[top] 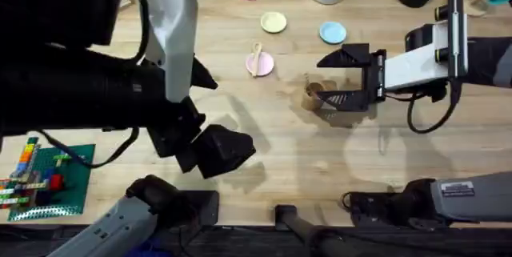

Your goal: Pick up a utensil and set it on the pink plate, then put the other utensil in the container.

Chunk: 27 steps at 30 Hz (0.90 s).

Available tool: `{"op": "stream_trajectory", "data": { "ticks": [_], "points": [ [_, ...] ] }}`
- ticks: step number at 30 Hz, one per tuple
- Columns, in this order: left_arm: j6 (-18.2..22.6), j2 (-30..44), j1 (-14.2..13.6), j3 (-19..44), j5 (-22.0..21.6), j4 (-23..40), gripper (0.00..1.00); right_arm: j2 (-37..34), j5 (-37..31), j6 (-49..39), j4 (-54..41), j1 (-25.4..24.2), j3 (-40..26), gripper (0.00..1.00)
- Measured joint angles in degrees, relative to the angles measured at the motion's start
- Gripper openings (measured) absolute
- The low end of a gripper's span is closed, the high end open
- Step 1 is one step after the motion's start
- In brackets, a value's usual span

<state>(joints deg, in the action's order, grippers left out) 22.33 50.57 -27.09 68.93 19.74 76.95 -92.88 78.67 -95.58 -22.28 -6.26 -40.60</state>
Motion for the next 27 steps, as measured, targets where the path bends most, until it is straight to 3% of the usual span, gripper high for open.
{"op": "stream_trajectory", "data": {
  "ticks": [3,4,6,7,11,20,27],
  "points": [
    [0.0,0.0,0.0,0.0,0.0,0.0,0.994,0.0,0.8,0.0,0.7,0.0,0.0,0.633],
    [0.0,0.0,0.0,0.0,0.0,0.0,0.994,0.0,1.3,-0.1,1.3,0.0,0.0,0.701],
    [0.0,0.0,0.0,0.0,0.0,0.0,0.994,0.0,2.2,0.0,2.1,-0.1,0.0,0.951],
    [0.0,0.0,0.0,0.0,0.0,0.0,0.994,0.0,2.3,0.1,2.2,-0.2,0.0,0.982],
    [0.0,0.0,0.0,0.0,-0.1,0.0,0.993,0.0,2.3,7.0,2.1,-0.5,-2.2,0.997],
    [0.0,0.0,0.0,0.0,-0.3,0.0,0.993,-0.2,0.5,26.7,2.4,2.6,-16.1,0.998],
    [0.0,0.0,0.0,0.0,-1.6,0.0,0.992,-0.2,-3.3,51.4,1.6,3.1,-20.9,0.998]
  ]
}}
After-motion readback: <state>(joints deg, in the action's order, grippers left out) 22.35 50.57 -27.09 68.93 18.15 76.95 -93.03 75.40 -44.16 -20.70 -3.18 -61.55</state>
